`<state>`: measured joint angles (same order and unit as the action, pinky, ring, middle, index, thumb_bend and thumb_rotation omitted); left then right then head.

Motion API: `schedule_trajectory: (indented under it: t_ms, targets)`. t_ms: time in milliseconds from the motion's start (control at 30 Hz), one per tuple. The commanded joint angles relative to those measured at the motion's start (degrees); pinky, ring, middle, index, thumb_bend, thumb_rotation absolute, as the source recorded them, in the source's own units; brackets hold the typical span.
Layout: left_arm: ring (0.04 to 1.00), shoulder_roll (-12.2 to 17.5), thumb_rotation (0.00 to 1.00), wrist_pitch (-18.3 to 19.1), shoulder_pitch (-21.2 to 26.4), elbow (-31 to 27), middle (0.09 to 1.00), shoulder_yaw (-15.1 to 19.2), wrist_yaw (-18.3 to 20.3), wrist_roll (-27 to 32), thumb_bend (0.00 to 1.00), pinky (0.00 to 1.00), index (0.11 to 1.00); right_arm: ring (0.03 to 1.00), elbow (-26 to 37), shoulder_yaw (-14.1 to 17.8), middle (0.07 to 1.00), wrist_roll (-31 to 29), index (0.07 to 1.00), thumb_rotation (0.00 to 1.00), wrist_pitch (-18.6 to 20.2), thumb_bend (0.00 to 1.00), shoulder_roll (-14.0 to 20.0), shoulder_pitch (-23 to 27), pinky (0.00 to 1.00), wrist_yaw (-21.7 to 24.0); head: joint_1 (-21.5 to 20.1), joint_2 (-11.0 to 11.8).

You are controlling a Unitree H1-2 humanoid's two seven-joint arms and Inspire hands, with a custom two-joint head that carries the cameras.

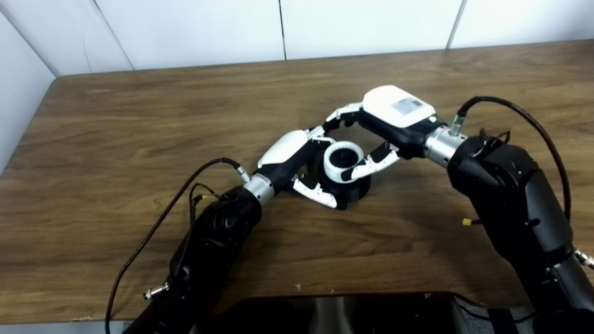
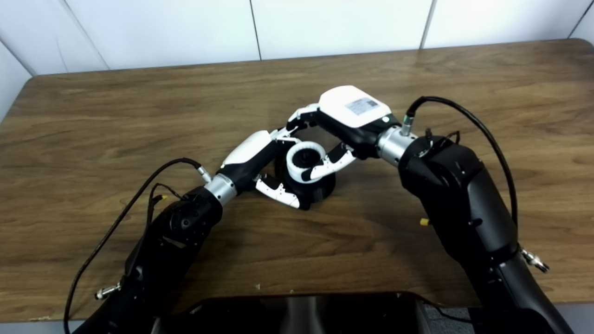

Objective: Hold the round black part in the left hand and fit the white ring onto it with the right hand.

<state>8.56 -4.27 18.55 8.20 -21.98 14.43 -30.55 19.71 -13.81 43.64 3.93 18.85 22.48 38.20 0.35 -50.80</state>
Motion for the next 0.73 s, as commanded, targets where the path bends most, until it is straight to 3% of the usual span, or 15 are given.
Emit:
schedule_trajectory:
  t_ms: [0, 167, 300, 700]
  targets:
    - [1.000, -0.08, 0.34, 0.16, 1.87, -1.30, 1.000, 0.23, 0.29, 0.83, 1.00, 1.00, 0.629, 0.727, 2.49, 2.20, 0.778, -2.12, 0.761, 0.45, 2.88, 0.64, -1.19, 1.35, 0.57, -2.29, 0.03, -0.12]
    - [1.000, -0.04, 0.34, 0.38, 1.83, -1.23, 1.000, 0.22, 0.32, 0.73, 1.00, 1.00, 0.631, 0.672, 1.42, 5.02, 0.740, -6.06, 0.735, 0.40, 5.20, 0.59, -3.38, -0.49, 0.53, -5.82, 0.01, -0.16]
    - [1.000, -0.01, 0.34, 0.61, 1.69, -1.40, 1.000, 0.27, 0.23, 0.53, 1.00, 1.00, 0.631, 0.652, -0.82, 7.87, 0.703, -11.93, 0.705, 0.34, 6.50, 0.56, -5.83, -2.53, 0.56, -9.58, 0.24, -0.23]
    - [1.000, 0.12, 0.34, 1.38, 1.77, -1.71, 1.000, 0.35, 0.48, 0.61, 1.00, 1.00, 0.635, 0.633, -8.86, 10.75, 0.690, -22.11, 0.689, 0.13, 3.64, 0.47, -7.35, -5.73, 0.53, -18.88, -0.12, -0.20]
